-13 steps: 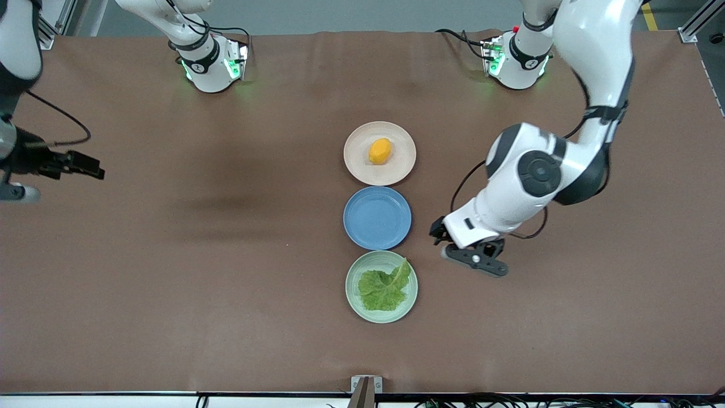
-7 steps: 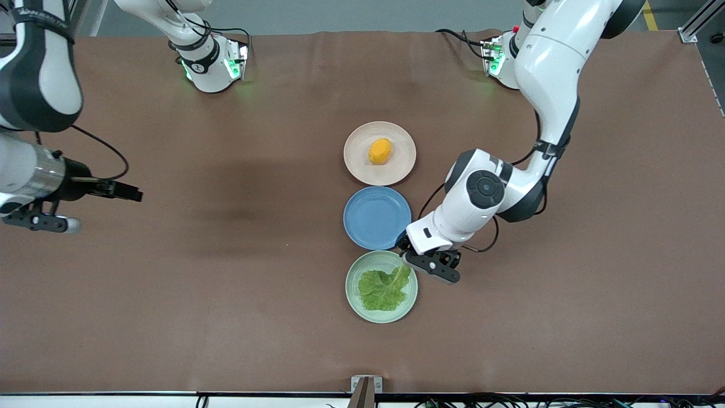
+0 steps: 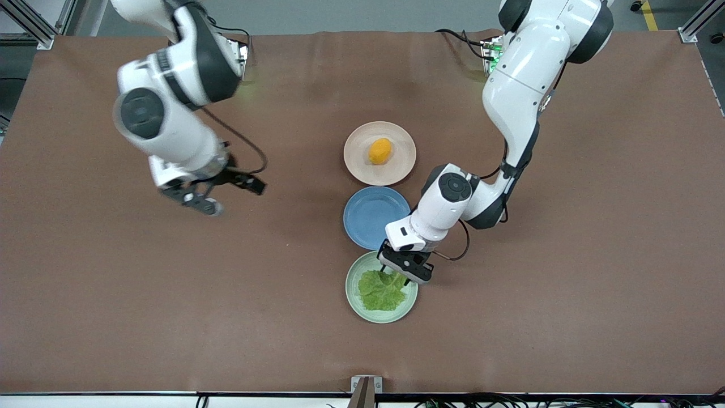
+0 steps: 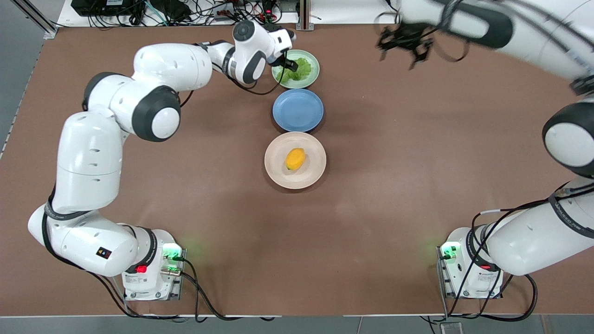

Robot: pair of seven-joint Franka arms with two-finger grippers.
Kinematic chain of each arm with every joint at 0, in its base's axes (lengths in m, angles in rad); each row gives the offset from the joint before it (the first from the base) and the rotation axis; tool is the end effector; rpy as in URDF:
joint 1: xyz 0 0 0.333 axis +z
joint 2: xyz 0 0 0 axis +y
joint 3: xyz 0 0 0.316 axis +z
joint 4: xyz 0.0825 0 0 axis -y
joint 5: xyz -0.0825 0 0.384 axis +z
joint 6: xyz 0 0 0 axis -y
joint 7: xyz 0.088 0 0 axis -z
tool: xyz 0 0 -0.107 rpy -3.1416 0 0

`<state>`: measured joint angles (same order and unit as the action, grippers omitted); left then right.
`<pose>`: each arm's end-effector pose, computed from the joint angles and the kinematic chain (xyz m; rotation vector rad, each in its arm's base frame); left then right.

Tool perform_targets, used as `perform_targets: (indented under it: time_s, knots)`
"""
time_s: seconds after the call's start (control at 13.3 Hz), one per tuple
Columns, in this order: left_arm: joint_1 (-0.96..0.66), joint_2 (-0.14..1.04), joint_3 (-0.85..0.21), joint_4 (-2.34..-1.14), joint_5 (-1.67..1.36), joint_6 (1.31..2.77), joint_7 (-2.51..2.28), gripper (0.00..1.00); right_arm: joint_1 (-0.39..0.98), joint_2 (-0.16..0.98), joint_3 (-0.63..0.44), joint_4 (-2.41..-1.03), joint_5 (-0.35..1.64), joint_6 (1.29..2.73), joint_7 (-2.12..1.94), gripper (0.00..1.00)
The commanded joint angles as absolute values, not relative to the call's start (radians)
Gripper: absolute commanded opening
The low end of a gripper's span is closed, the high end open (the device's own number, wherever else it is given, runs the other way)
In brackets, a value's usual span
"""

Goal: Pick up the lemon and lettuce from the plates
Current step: 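Lower the left gripper to the lettuce while the right gripper reaches the lemon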

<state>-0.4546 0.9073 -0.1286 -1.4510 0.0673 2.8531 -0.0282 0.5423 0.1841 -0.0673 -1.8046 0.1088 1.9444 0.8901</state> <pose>0.6436 -0.4005 0.2004 2.7599 -0.7634 0.6781 0.5353 0.2857 0.4378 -3.0175 0.7005 0.1386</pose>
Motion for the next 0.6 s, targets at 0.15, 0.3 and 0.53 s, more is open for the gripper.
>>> perform_targets:
  time_s: [0.15, 0.3, 0.53]
  knots:
    - [-0.471, 0.968, -0.107, -1.381, 0.101, 2.862, -0.008, 0.6, 0.806, 0.219, -0.083, -1.931, 0.107, 2.184, 1.207, 1.0]
    - [-0.472, 0.971, -0.107, -1.381, 0.104, 2.862, -0.006, 0.59, 0.885, 0.288, -0.084, -1.928, 0.097, 2.274, 1.337, 1.0]
    - [-0.476, 0.98, -0.107, -1.381, 0.106, 2.862, -0.005, 0.56, 0.957, 0.365, -0.084, -1.907, 0.094, 2.316, 1.425, 1.0]
